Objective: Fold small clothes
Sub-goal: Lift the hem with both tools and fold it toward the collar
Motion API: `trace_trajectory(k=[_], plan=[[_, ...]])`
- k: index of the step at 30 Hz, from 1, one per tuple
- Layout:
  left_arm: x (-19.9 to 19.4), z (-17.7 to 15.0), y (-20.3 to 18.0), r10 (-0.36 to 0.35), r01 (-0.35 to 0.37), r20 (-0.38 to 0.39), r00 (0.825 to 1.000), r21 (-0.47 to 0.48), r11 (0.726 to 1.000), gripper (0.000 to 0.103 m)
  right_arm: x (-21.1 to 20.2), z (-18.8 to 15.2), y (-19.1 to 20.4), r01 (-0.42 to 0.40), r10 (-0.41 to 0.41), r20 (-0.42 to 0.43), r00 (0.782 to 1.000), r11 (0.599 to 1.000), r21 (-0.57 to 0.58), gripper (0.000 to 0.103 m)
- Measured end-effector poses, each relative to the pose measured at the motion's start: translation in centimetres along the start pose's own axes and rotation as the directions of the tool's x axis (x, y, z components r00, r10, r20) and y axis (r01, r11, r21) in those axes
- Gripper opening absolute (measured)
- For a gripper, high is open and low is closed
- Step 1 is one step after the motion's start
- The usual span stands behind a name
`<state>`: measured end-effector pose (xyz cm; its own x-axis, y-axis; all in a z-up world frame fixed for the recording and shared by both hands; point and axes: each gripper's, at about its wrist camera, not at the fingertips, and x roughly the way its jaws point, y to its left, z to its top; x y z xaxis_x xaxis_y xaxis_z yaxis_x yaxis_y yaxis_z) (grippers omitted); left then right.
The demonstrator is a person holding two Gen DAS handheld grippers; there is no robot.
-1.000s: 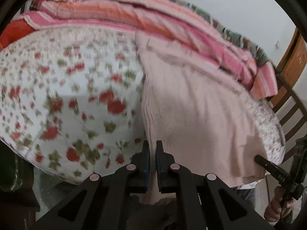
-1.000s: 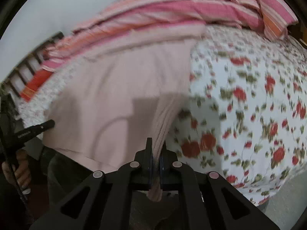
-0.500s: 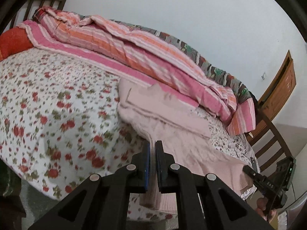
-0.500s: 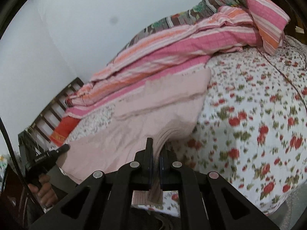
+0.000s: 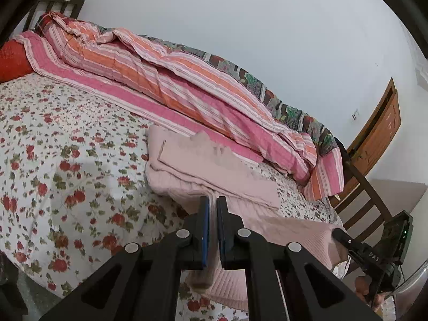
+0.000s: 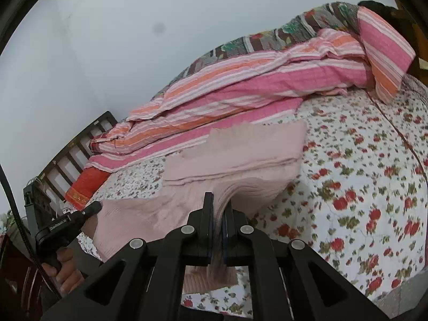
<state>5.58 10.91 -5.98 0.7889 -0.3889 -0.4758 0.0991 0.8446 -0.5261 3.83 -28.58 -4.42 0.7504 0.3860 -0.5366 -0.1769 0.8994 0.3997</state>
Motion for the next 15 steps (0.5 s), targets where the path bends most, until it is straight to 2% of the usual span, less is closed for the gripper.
trace_trajectory(k=[3,8,12,15], plan=[[0.0,0.9,0.0,0.002,-0.002,0.021,1.0,-0.018,1.0,0.007,0.1,1.4,0.1,-0.014,0.014,0.015,1.0,1.0,-0.004,0.005],[1.7,2.9,-0.5,0.045,-0.045,0.057,0.997,-0.009,0.999,0.007,1.4,4.4,-1.1,-0.05,0.048,0.051,0.998,0.998,0.042,0.005],[4.9,5.2,-0.6,0.063,-0.062,0.068,0.996,-0.015,0.998,0.007,4.5,6.9,-3.0,-0.061,0.057,0.056,0.997,0.994,0.09,0.005],[8.9,7.3,-0.4,0.093,-0.092,0.066,0.993,-0.011,0.996,0.007,7.7,8.9,-4.5,-0.061,0.056,0.047,0.997,0.991,0.12,0.005]])
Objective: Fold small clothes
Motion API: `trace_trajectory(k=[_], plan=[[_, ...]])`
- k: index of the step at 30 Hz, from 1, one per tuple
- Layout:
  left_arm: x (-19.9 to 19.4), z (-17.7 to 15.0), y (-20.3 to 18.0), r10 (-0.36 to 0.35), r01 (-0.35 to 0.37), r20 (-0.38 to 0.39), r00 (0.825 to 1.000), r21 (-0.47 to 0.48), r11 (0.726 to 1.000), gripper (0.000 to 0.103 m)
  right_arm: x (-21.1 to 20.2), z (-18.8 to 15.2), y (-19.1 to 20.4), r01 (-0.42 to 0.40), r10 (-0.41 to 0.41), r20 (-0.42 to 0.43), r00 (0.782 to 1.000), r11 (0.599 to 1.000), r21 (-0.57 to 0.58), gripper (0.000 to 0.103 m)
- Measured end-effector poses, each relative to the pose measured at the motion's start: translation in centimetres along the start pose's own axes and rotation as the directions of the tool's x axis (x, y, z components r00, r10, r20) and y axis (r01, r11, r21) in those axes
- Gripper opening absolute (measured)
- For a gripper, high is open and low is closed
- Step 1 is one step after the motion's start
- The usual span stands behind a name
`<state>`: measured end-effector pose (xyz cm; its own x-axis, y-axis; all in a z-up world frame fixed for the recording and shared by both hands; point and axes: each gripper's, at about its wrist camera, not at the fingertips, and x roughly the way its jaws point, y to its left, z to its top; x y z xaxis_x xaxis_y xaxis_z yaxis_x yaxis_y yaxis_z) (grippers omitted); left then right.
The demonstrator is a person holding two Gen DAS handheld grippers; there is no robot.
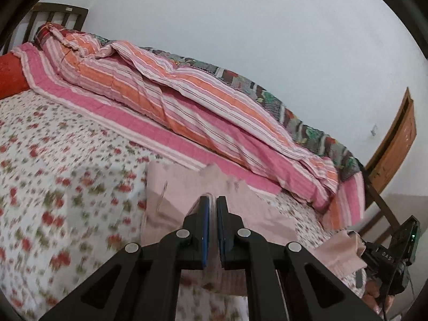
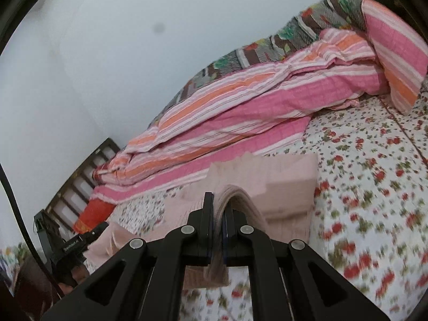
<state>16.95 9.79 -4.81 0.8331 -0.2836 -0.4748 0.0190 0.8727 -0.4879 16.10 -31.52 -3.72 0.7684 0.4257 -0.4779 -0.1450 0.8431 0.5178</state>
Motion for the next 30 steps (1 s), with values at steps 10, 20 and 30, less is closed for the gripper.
trace_trajectory(k=[10,20,30], plan=[[12.6,2.9,2.0,0.067,-0.069,-0.064,0.996,-0.033,0.997,0.007,12.0,4.8,-5.1,0.091,-0.086,-0.086,0.993,0.994,0.053,0.005],[16.9,3.3,3.8,0.099,-0.107,-0.105,0.99,-0.078,0.991,0.047,17.4,4.3,-5.5,0.103,-0.123,-0.154,0.98,0.986,-0.129,0.026],[14.6,0.5,2.6,0.121,-0.122,-0.1,0.988,-0.005,0.992,0.059,13.2,0.1,-5.6,0.218,-0.248,-0.13,0.96,0.953,-0.208,0.038]])
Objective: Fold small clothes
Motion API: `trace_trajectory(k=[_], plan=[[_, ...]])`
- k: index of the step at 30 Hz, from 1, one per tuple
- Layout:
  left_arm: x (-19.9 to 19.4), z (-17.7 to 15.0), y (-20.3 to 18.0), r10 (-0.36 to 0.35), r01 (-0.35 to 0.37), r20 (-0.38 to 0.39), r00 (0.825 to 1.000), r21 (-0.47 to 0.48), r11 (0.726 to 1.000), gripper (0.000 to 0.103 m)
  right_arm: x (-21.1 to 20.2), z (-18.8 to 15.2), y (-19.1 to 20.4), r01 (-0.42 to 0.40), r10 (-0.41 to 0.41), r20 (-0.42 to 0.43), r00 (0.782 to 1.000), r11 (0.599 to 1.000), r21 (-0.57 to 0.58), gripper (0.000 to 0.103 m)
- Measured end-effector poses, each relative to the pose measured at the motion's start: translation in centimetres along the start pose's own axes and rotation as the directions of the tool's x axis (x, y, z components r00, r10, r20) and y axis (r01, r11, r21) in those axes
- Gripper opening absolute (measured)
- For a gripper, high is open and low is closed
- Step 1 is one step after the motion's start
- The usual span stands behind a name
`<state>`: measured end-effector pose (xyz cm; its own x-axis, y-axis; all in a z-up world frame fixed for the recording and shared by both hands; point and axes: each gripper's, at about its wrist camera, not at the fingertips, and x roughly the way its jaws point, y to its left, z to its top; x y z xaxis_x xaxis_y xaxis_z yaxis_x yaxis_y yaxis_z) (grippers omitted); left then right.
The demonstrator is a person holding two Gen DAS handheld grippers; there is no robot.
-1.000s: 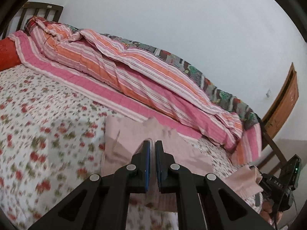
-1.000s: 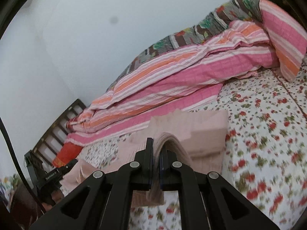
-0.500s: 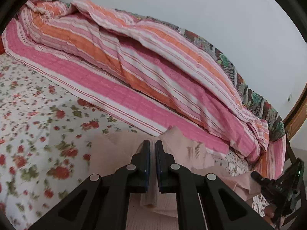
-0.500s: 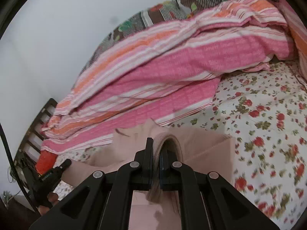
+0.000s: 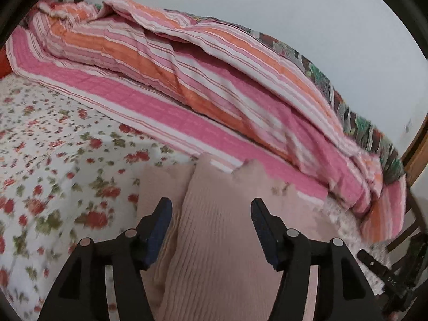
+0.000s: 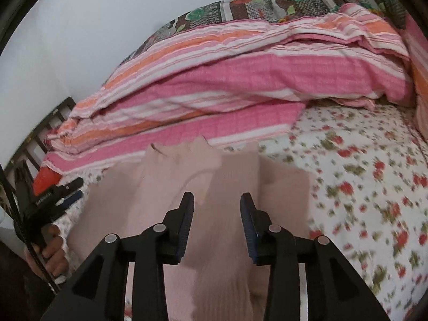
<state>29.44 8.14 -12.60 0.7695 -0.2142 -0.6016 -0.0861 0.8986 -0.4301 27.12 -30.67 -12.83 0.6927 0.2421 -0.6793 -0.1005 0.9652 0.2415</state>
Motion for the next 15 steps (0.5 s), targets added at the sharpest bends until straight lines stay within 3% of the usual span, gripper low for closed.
trace_trajectory(k=[2,6,10,15], plan=[[-0.8,-1.6,-0.2,0.027,-0.027,0.0,1.0,0.014,1.0,0.06,-0.7,-1.1,-0.3,0.029,-0.029,-0.004,1.0,1.0,0.001,0.038],[-2.4,-4.9,0.2,0.049,-0.048,-0.022,0.999,0.025,0.999,0.061,-2.6,-3.6,-1.4,-0.003,0.003,-0.002,1.0,0.998,0.069,0.042],[-4.1,-7.2,1.1,0.072,-0.071,-0.025,0.997,0.036,0.997,0.062,-3.1,-5.2,-0.9,0.024,-0.023,-0.025,0.999,0.999,0.025,0.045],[-5.1,-8.4,2.7,0.044,-0.044,-0.039,0.998,0.011,0.999,0.07,-2.2,-6.3,-1.7,0.077,-0.075,-0.069,0.995,0.997,0.029,0.053]])
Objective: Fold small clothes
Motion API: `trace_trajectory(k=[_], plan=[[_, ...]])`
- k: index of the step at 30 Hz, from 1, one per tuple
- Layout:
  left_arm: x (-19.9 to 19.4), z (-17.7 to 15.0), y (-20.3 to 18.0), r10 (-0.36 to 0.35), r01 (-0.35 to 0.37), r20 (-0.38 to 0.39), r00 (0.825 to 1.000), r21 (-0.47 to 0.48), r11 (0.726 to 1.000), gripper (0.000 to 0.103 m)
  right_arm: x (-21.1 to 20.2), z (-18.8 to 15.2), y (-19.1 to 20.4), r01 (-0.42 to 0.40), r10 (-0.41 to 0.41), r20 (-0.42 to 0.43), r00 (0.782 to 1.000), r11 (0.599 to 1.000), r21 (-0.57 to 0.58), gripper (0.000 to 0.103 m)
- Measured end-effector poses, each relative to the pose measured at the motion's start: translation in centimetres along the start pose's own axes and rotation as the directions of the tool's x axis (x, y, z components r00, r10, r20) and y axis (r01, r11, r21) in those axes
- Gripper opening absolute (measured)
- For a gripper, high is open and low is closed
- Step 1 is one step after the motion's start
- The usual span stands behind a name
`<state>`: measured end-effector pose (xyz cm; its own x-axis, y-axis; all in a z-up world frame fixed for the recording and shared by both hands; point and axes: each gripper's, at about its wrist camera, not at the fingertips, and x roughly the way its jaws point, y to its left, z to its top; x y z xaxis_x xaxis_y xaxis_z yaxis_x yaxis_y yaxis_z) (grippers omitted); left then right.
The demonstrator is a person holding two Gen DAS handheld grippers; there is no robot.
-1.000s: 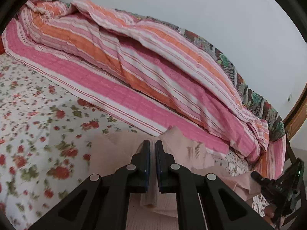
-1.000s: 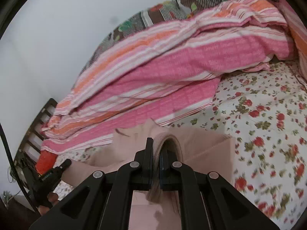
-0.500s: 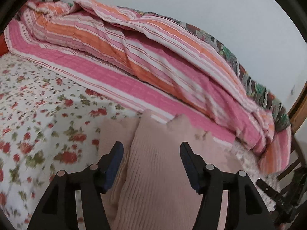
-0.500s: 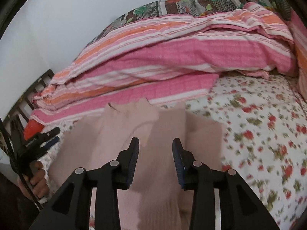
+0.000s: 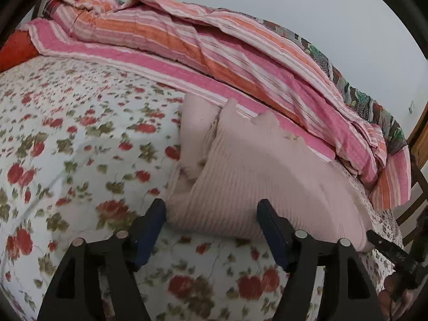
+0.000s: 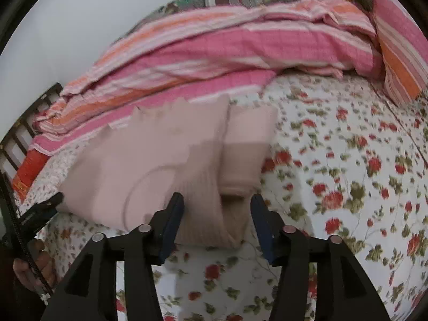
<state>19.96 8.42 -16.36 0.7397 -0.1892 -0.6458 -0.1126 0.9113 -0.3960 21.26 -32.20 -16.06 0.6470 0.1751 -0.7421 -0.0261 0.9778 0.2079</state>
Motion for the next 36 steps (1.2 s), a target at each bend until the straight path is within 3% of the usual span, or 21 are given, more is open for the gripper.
trace_trajectory(k=[7,17,18,20,21,22,23,31,36], plan=[[1.1,0.4,0.5,-0.035,0.035,-0.037,0.999,0.003,0.999,0.071,1.1,-0.1,-0.7,0.003,-0.002,-0.026,1.0,0.999,0.033,0.061],[2.8,1.3,-0.2,0.003,-0.004,-0.03,1.0,-0.02,1.0,0.068,2.9,0.8,-0.2,-0.033,0.035,-0.047,0.998,0.999,0.039,0.065],[3.0,1.4,-0.2,0.019,-0.02,-0.026,0.999,-0.024,1.0,0.065,3.1,0.9,-0.2,-0.036,0.038,-0.047,0.998,0.999,0.037,0.063],[3.1,1.4,-0.3,0.035,-0.036,-0.018,0.999,-0.025,0.999,0.047,3.1,1.0,-0.4,-0.055,0.056,-0.034,0.998,0.998,0.034,0.05],[3.1,1.4,-0.4,0.033,-0.034,-0.014,0.999,-0.024,0.999,0.041,3.2,1.0,-0.5,-0.106,0.108,-0.045,0.993,0.994,0.038,0.028],[3.1,1.4,-0.4,0.018,-0.019,-0.012,1.0,-0.023,1.0,0.03,3.3,1.0,-0.7,-0.14,0.142,-0.049,0.989,0.989,0.05,0.024],[3.1,1.3,-0.4,0.003,-0.004,-0.013,1.0,-0.025,1.0,0.025,3.3,0.9,-0.8,-0.148,0.15,-0.038,0.988,0.987,0.054,0.022],[1.4,0.9,-0.4,-0.063,0.064,0.02,0.998,-0.016,0.998,0.017,1.0,1.0,-1.7,-0.217,0.219,0.003,0.976,0.968,0.124,0.011],[-0.9,-0.2,-0.2,-0.073,0.073,0.014,0.997,0.015,0.997,0.016,-1.3,0.6,-1.1,-0.217,0.22,-0.015,0.975,0.968,0.124,0.01]])
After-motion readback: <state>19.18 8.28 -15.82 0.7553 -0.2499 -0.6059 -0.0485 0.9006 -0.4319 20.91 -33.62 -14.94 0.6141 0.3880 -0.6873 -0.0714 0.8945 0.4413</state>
